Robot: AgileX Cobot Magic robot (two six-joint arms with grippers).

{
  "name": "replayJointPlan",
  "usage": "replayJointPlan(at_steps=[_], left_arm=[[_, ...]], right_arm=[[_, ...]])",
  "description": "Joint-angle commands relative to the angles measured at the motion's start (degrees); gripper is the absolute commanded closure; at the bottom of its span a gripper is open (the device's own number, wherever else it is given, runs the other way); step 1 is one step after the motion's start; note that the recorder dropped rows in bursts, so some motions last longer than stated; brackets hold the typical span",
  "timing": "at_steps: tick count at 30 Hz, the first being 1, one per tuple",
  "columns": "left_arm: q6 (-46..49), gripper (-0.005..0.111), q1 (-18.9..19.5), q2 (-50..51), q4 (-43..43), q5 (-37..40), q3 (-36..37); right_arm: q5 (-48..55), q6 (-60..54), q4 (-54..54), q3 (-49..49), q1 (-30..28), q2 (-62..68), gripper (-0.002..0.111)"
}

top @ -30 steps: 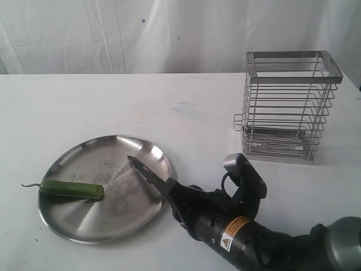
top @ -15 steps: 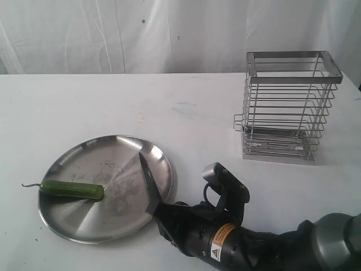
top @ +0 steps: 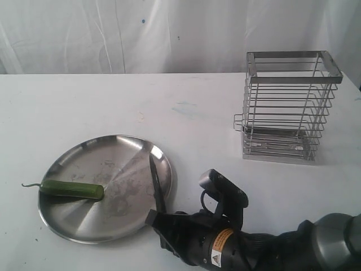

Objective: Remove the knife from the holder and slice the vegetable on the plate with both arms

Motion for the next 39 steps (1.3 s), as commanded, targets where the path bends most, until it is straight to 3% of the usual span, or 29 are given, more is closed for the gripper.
replayJointPlan(at_steps=[1, 4, 14, 20, 23, 25, 31, 39], left_arm=[[-0.03, 0.107, -0.40, -0.30, -0.24, -0.04, 0.12], [-0.03, 0.107, -0.40, -0.30, -0.24, -0.04, 0.12], [-0.03, 0.107, -0.40, -0.30, -0.24, -0.04, 0.12], [-0.03, 0.107, -0.40, -0.30, -0.24, -0.04, 0.12], [-0.03, 0.107, -0.40, -0.30, -0.24, -0.04, 0.12], [-0.03, 0.107, -0.40, -0.30, -0.24, -0.04, 0.12], [-0.03, 0.107, -0.40, -0.30, -0.24, -0.04, 0.12], [-0.03, 0.107, -0.40, -0.30, -0.24, -0.04, 0.12]], right_arm=[[2.00, 0.54, 0.56, 0.13, -0.10, 0.20, 0.082], [2.11, 0.54, 0.56, 0.13, -0.10, 0.20, 0.077], [2.23, 0.54, 1.19, 0.13, -0.10, 0.20, 0.076], [0.74, -0.71, 1.59, 0.13, -0.10, -0.91, 0.054], [0.44, -5.36, 2.76, -1.31, -0.19, -3.36, 0.054], [7.12, -7.82, 2.86, -3.40, -0.59, -4.35, 0.054], [40.11, -30.04, 1.63, -17.79, -1.25, -5.66, 0.054], [75.58, -25.83, -4.13, -34.39, -4.95, -5.84, 0.054]])
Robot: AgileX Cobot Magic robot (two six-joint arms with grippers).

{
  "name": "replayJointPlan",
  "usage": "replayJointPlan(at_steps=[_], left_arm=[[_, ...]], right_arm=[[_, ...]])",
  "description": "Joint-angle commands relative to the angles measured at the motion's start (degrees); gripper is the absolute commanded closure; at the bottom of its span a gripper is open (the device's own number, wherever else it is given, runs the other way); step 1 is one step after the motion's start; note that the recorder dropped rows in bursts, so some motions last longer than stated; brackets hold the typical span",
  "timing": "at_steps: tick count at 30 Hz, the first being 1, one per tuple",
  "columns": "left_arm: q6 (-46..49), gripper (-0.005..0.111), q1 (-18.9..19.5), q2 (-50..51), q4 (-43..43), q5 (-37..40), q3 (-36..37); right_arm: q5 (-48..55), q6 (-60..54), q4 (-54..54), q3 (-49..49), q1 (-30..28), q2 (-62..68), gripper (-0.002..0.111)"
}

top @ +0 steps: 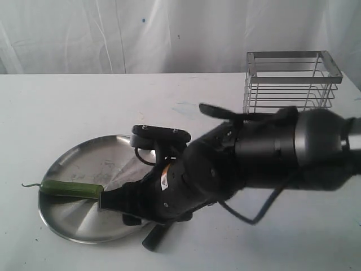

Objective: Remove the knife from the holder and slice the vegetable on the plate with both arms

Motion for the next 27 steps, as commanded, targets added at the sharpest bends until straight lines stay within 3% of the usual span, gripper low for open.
replayJointPlan(at_steps=[1, 27], left_arm=[[-0.03, 0.107, -0.40, -0.30, -0.24, -0.04, 0.12], [-0.03, 0.107, -0.40, -0.30, -0.24, -0.04, 0.12]], right_arm=[[17.53, 5.07, -6.37, -5.61, -3.57, 1.25, 0.054], [14.58, 12.34, -3.06, -8.88, -5.26, 13.72, 0.054]])
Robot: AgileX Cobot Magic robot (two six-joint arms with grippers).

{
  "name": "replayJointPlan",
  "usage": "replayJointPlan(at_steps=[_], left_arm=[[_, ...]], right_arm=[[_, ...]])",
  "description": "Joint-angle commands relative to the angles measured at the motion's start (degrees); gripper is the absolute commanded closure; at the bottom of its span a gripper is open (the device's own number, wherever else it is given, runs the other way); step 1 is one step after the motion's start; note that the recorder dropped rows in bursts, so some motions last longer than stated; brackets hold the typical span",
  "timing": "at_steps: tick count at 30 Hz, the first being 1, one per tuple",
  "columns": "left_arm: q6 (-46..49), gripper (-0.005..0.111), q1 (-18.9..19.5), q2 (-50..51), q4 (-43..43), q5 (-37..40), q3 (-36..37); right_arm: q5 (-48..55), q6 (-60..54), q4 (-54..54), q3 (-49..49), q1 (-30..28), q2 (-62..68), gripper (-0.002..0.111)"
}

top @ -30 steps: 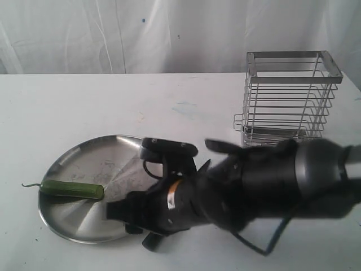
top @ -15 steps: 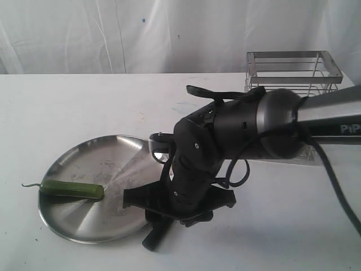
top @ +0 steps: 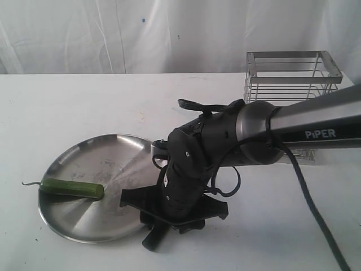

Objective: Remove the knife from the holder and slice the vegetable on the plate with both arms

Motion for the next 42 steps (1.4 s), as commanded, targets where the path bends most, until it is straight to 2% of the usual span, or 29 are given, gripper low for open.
replayJointPlan(at_steps=[1, 7, 11, 15, 17, 18, 19, 20, 22, 28, 31, 34, 36, 42], left_arm=[[-0.03, 0.107, -0.40, -0.30, -0.24, -0.04, 0.12], [-0.03, 0.107, -0.40, -0.30, -0.24, -0.04, 0.12], [-0.03, 0.107, -0.40, -0.30, -0.24, -0.04, 0.12], [-0.03, 0.107, -0.40, -0.30, -0.24, -0.04, 0.12], [-0.03, 0.107, -0.40, -0.30, -0.24, -0.04, 0.12], [-0.03, 0.107, -0.40, -0.30, -0.24, -0.04, 0.12], [-0.03, 0.107, -0.40, -0.30, -0.24, -0.04, 0.12], [-0.03, 0.107, -0.40, -0.30, -0.24, -0.04, 0.12], [-0.03, 0.107, -0.40, -0.30, -0.24, -0.04, 0.12], [-0.03, 0.107, -0.40, -0.30, -0.24, -0.04, 0.12], [-0.03, 0.107, -0.40, -0.30, -0.24, -0.04, 0.12], [-0.03, 0.107, -0.40, -0.30, -0.24, -0.04, 0.12], [-0.03, 0.107, -0.40, -0.30, -0.24, -0.04, 0.12], [-0.03, 0.107, -0.40, -0.30, -0.24, -0.04, 0.12]], right_arm=[[0.56, 0.77, -1.41, -0.09, -0.32, 1.66, 0.055], [6.08, 6.28, -7.58, -0.09, -0.32, 1.66, 0.065], [9.67, 6.27, -7.58, -0.09, -0.32, 1.66, 0.065], [8.08, 4.94, -7.58, -0.09, -0.32, 1.66, 0.065], [8.35, 4.72, -8.72, -0.09, -0.32, 1.66, 0.071], [9.14, 4.83, -9.83, -0.09, -0.32, 1.66, 0.083], [9.39, 4.83, -10.32, -0.09, -0.32, 1.66, 0.088], [10.23, 5.66, -11.98, -0.09, -0.32, 1.66, 0.098], [11.79, 7.61, -14.39, -0.09, -0.32, 1.66, 0.103], [13.78, 8.63, -22.83, -0.09, -0.32, -5.88, 0.103], [6.67, -0.45, -16.09, -0.09, -0.32, -11.88, 0.104], [-1.21, -11.83, -1.12, -0.09, -0.32, -12.17, 0.104], [-2.81, -22.69, 13.83, -0.45, -0.32, -8.94, 0.105], [3.46, -25.20, 17.65, -3.96, -0.32, -2.28, 0.107]])
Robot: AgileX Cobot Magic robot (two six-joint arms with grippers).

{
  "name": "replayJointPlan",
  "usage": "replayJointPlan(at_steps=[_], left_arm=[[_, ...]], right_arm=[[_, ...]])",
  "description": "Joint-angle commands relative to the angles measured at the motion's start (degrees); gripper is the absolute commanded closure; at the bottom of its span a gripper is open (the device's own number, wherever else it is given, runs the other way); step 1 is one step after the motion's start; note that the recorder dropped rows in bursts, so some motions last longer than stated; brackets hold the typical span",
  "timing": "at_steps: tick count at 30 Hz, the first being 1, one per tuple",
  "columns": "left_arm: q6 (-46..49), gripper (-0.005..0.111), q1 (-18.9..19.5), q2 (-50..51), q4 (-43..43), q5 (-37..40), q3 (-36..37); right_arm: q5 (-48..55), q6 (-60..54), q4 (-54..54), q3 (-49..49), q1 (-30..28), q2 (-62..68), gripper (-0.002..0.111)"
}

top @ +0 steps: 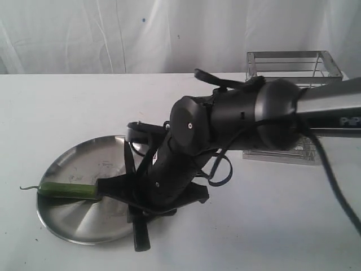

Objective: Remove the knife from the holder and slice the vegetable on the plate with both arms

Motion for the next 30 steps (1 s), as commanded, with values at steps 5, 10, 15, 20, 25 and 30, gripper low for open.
replayJointPlan(at_steps=[5, 10, 15, 20, 25, 30], left_arm=[[-0.03, 0.107, -0.40, -0.30, -0.24, -0.04, 0.12], [-0.03, 0.107, -0.40, -0.30, -0.24, -0.04, 0.12], [-0.03, 0.107, -0.40, -0.30, -0.24, -0.04, 0.12], [-0.03, 0.107, -0.40, -0.30, -0.24, -0.04, 0.12], [-0.03, 0.107, -0.40, -0.30, -0.24, -0.04, 0.12], [-0.03, 0.107, -0.40, -0.30, -0.24, -0.04, 0.12]], right_arm=[[6.93, -2.75, 2.12, -4.42, -0.32, 6.27, 0.107], [6.95, -2.92, 1.75, -4.42, -0.32, 6.25, 0.102], [5.89, -2.92, 0.48, -4.42, -0.32, 7.15, 0.093], [6.01, -2.92, 0.47, -4.42, -0.32, 7.37, 0.087], [6.01, -2.92, 0.47, -4.42, -0.32, 7.37, 0.081], [6.01, -2.92, 0.47, -4.42, -0.32, 7.37, 0.075]])
